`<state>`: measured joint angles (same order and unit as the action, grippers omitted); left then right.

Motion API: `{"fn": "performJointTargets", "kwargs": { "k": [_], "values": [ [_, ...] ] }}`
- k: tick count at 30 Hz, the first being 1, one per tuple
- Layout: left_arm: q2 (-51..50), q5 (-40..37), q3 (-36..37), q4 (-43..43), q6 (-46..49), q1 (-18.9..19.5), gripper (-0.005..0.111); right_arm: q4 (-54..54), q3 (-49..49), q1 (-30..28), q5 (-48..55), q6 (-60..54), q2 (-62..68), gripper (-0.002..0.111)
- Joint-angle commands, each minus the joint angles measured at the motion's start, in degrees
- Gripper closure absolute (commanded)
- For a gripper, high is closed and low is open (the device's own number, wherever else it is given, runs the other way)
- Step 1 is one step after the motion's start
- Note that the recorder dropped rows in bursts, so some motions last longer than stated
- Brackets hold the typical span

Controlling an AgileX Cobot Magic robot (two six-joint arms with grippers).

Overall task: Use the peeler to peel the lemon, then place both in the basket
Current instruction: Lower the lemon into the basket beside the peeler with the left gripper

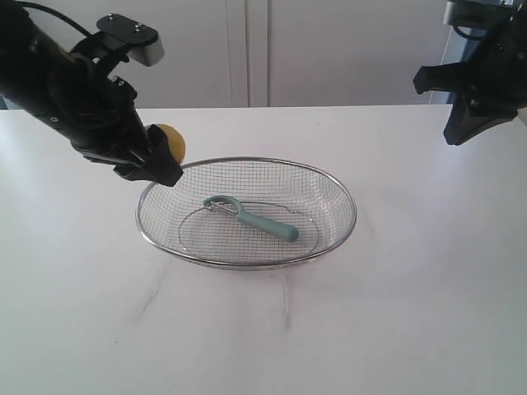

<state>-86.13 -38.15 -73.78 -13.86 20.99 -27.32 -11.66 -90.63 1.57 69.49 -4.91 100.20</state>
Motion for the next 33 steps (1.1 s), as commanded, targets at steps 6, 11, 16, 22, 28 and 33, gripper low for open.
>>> {"fn": "performJointTargets", "kwargs": {
  "k": [6, 11, 16, 22, 28, 33],
  "values": [
    [-9.7, -3.7, -8.1, -0.2, -1.6, -0.8, 0.107, 0.1, 0.0, -0.5, -0.9, 0.2, -0.7, 0.108],
    [-16.5, -2.3, -9.7, -0.2, -2.1, -0.8, 0.107, 0.1, 0.0, -0.5, -0.9, 0.2, -0.7, 0.108],
    [-20.4, 0.7, -9.7, -0.1, -2.1, -0.8, 0.107, 0.1, 0.0, -0.5, -1.0, 0.2, -0.7, 0.108],
    [-23.6, 5.2, -9.7, -0.2, -2.1, -0.8, 0.107, 0.1, 0.0, -0.5, -1.4, 0.2, -0.7, 0.108],
    [-25.4, 8.2, -9.7, -0.2, 0.1, -0.8, 0.107, 0.1, 0.0, -0.5, -1.5, 0.2, -0.7, 0.108],
    [-26.5, 8.6, -9.7, 1.9, 2.0, -0.8, 0.107, 0.1, 0.0, -0.5, -1.5, 0.2, -0.7, 0.108]
  ]
}}
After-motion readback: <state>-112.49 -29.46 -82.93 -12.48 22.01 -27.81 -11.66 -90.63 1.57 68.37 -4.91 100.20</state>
